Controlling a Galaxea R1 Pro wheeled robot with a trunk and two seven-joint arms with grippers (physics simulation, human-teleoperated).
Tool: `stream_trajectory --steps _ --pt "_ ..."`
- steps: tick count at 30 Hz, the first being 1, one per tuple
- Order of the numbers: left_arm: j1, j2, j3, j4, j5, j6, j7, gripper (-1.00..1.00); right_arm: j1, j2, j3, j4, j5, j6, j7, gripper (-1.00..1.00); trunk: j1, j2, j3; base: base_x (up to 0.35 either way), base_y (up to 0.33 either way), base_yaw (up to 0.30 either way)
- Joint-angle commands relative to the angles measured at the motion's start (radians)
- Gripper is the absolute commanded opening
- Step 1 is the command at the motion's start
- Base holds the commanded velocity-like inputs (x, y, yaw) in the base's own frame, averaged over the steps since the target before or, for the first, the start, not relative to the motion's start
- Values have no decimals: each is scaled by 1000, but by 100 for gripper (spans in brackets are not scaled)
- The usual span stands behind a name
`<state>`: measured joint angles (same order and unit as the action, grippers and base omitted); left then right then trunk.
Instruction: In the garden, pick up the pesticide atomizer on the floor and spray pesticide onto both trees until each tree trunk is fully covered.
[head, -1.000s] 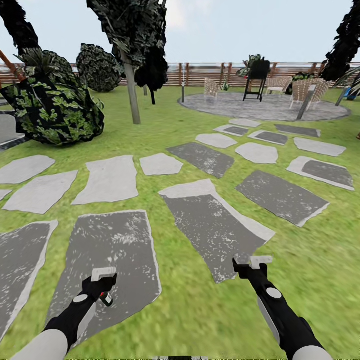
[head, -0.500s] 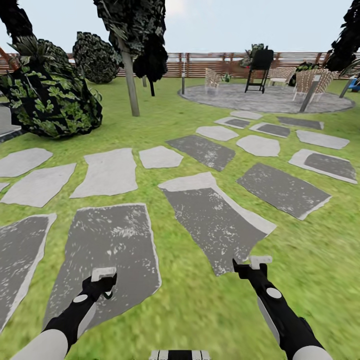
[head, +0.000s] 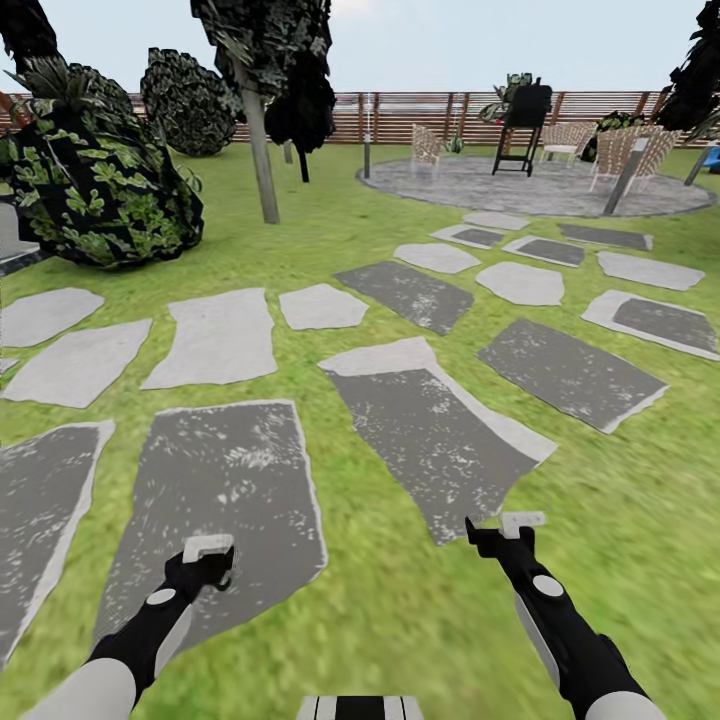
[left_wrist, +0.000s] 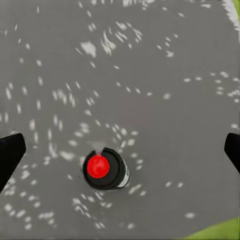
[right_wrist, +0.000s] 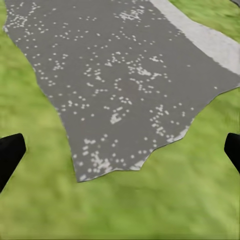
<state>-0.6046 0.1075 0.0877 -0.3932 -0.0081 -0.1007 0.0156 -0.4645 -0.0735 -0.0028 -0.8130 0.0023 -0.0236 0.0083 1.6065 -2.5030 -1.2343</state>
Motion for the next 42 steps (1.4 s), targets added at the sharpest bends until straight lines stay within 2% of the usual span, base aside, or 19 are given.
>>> stream_trajectory --steps 1,6,13,22,24,27,42 --pt "-1 0 1 0 -1 -4 1 100 0 0 0 0 0 -2 1 100 0 0 -1 0 254 0" --pt "0 0 1 -1 -1 -4 1 100 0 0 1 0 -1 -2 1 100 0 0 -1 0 251 -111" --pt "-1 -1 0 -1 -1 -4 1 100 0 0 1 -1 -1 -2 1 100 0 0 -1 0 46 -67" --pt "0 -2 -1 4 -1 -6 3 100 0 0 0 -2 -1 -2 1 100 4 -2 -44 0 1 -1" --pt "13 -3 -2 5 -2 -66 2 100 0 0 0 -2 -1 -2 1 100 5 -3 -55 0 0 0" --pt "15 -3 -2 9 -2 -88 2 100 0 0 0 -1 -1 -2 1 100 6 -4 -71 0 0 0" --pt "16 -3 -2 11 -3 -98 3 100 0 0 0 0 -1 -2 1 100 13 -7 -153 0 0 0"
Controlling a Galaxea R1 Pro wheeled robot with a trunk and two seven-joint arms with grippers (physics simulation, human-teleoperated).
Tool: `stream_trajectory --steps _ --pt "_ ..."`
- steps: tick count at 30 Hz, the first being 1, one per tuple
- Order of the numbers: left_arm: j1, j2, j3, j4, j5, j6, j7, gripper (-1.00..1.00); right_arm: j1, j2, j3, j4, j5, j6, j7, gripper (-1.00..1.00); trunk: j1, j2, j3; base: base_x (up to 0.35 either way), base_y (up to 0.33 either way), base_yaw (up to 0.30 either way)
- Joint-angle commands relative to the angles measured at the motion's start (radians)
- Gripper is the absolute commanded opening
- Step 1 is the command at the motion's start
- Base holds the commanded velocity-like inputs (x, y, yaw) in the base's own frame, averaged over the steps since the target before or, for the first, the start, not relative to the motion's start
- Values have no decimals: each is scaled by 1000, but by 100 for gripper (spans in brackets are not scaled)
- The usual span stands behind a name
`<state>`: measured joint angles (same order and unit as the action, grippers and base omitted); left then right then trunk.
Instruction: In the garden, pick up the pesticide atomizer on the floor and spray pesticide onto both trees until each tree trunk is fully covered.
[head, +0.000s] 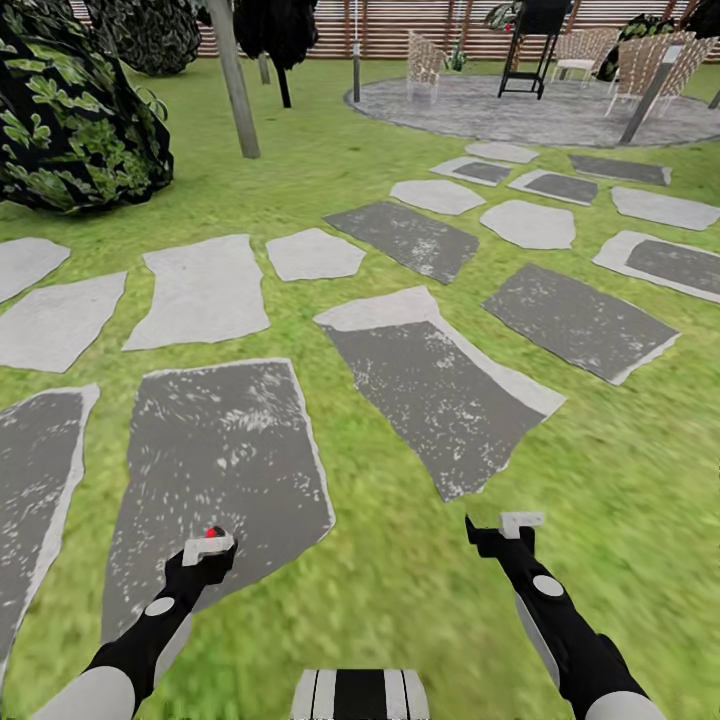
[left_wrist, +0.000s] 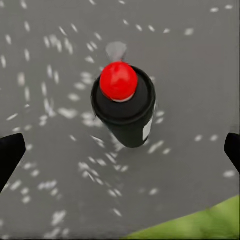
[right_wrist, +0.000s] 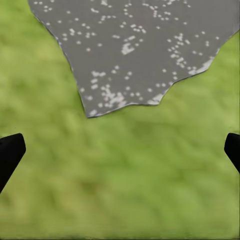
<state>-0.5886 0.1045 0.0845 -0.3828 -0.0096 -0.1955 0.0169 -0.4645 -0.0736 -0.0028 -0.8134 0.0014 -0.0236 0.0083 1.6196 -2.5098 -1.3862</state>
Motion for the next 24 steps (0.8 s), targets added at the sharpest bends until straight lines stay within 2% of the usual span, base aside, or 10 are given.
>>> stream_trajectory --steps 1,10,18,24 --pt "0 0 1 0 -1 -4 1 100 0 0 0 0 0 -2 1 100 0 0 -6 0 0 0" --pt "1 0 1 -3 -1 -7 2 100 0 0 0 0 0 -2 1 100 4 -3 -55 0 0 0" --pt "1 -1 1 -4 -1 -6 2 100 0 0 1 0 0 -3 1 100 4 -3 -63 1 0 0" --pt "1 -3 1 -8 -1 -4 2 100 0 0 1 -1 0 -4 1 100 4 -3 -64 178 0 0"
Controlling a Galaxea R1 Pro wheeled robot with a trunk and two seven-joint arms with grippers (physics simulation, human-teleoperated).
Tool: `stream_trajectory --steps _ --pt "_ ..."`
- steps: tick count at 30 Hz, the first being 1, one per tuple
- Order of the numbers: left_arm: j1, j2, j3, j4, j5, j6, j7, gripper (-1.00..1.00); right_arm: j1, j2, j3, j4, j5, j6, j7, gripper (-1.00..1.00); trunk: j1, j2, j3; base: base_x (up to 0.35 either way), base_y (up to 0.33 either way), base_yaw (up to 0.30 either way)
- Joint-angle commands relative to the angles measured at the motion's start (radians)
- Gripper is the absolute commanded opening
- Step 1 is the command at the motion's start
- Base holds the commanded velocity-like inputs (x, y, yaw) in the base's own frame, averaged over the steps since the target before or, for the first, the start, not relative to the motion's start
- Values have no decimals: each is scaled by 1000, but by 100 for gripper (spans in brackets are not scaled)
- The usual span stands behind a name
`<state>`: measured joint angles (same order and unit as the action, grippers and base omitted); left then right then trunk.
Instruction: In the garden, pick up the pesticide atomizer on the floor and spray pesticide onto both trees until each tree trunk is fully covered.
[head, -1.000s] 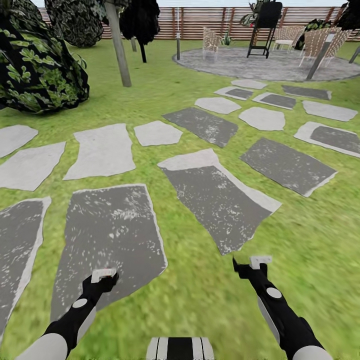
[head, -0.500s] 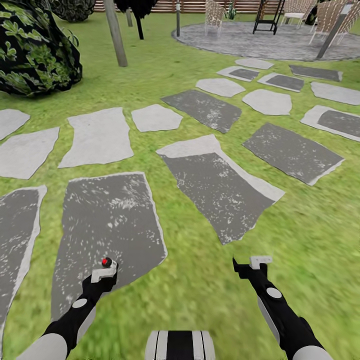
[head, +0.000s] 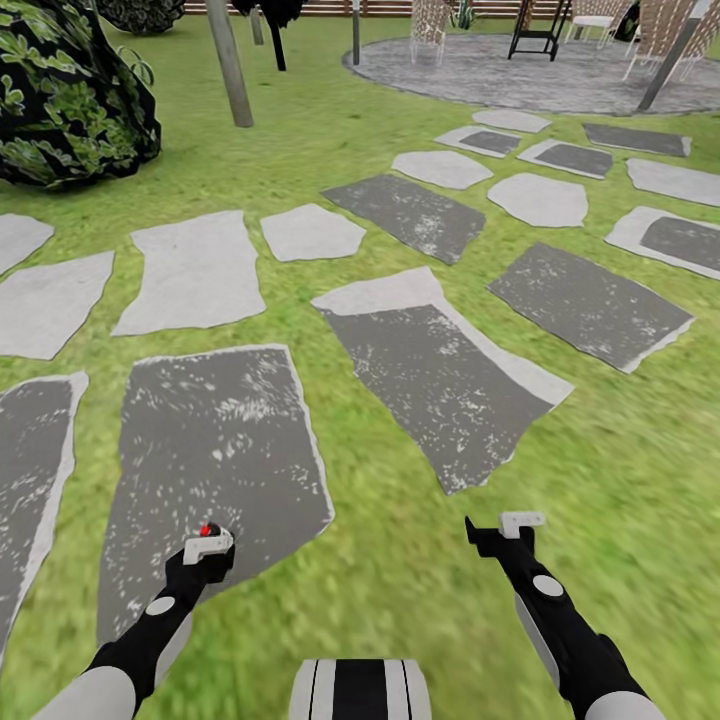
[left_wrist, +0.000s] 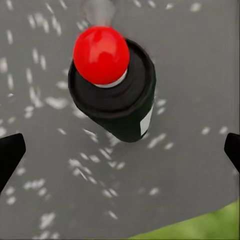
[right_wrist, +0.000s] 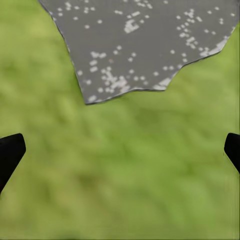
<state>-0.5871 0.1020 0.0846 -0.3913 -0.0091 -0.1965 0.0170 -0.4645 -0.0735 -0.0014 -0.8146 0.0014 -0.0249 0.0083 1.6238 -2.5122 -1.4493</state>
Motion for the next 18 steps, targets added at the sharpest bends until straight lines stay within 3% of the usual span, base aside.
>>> stream_trajectory --steps 1,18 --pt "0 0 1 1 -1 -4 1 100 0 0 0 0 0 -3 1 100 0 0 -1 84 0 0" --pt "0 1 1 0 0 -4 2 100 0 0 0 0 0 -3 1 100 0 0 -1 27 0 0"
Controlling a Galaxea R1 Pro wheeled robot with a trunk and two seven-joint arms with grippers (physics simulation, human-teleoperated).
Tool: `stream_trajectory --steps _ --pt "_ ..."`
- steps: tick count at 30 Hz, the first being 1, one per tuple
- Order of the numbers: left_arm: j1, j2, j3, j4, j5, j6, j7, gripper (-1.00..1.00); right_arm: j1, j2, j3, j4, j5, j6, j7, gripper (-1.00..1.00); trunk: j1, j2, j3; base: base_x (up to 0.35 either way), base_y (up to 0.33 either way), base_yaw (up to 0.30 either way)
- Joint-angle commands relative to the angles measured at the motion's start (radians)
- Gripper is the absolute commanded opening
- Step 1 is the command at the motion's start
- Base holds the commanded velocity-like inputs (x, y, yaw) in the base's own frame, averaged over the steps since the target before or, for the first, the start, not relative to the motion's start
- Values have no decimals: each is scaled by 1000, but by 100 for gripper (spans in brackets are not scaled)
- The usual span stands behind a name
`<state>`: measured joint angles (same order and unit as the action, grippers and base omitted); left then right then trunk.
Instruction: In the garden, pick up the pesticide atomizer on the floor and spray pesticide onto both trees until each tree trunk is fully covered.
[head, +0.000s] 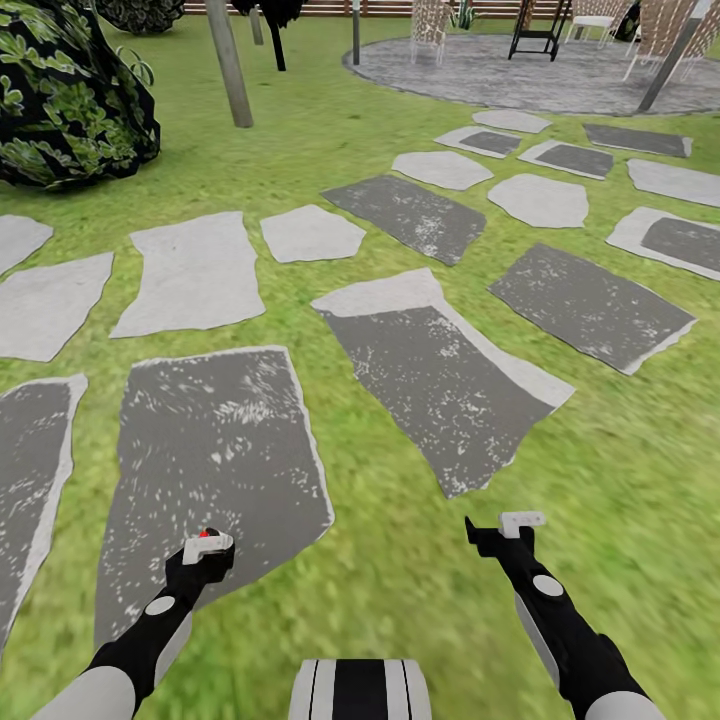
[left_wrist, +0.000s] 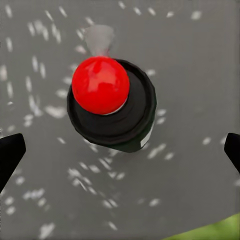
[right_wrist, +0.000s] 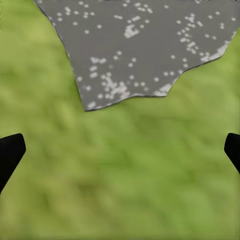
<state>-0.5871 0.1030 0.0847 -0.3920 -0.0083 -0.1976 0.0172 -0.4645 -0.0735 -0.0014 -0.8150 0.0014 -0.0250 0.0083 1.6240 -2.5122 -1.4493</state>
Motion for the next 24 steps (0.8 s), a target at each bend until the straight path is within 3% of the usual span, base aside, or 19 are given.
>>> stream_trajectory --steps 1,20,24 --pt "0 0 1 1 -1 -3 2 100 0 0 0 0 0 -3 1 100 0 0 -1 0 0 41" --pt "0 -2 1 -2 -1 -3 1 100 0 0 0 0 0 -3 1 100 0 0 -1 14 0 28" --pt "0 -2 1 -2 -1 -3 1 100 0 0 -1 0 0 -3 1 100 1 -1 -12 0 0 0"
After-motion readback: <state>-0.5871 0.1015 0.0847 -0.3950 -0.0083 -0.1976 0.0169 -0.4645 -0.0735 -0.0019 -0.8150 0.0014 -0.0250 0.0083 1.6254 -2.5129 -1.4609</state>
